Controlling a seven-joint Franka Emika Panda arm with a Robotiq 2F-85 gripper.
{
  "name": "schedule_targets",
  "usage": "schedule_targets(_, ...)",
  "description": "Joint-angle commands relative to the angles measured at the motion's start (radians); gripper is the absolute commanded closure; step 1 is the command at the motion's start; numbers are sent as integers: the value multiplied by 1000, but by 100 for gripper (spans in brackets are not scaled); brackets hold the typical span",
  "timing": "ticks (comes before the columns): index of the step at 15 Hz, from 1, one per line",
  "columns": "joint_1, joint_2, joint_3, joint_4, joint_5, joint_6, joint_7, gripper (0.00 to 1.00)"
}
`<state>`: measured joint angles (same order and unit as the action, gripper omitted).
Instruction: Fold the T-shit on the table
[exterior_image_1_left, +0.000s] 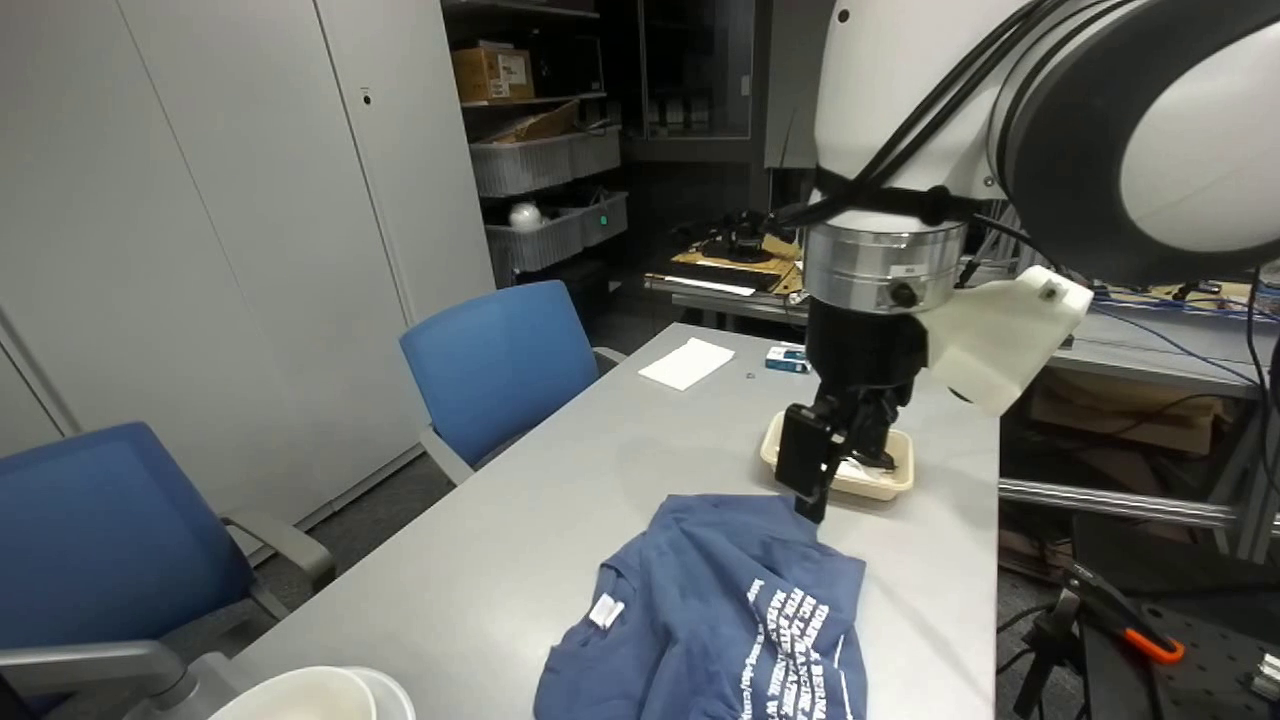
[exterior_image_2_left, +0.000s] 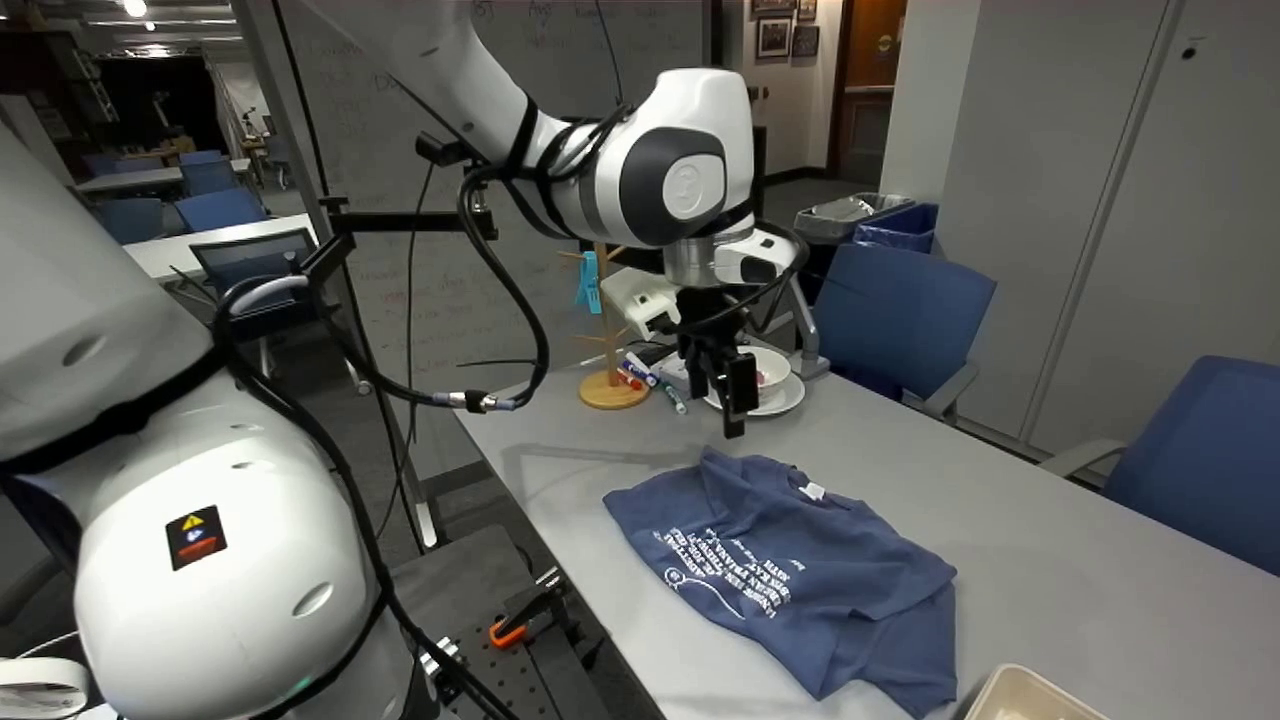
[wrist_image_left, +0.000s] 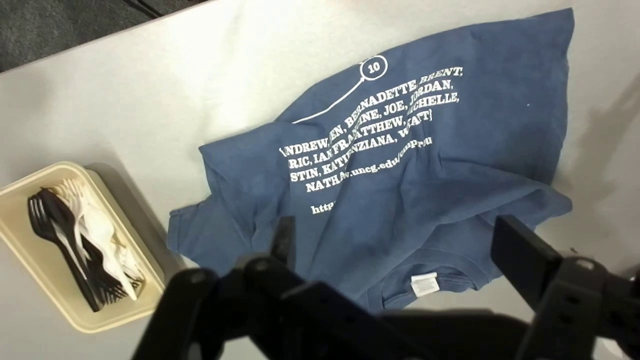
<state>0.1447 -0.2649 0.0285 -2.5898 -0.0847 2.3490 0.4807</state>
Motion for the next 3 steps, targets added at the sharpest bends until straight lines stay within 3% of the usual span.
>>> schedule_targets(1, -44, -1, 44, 0, 17, -1, -13, 0)
schedule_targets(3, -44, -1, 45, 0, 17, -1, -13, 0)
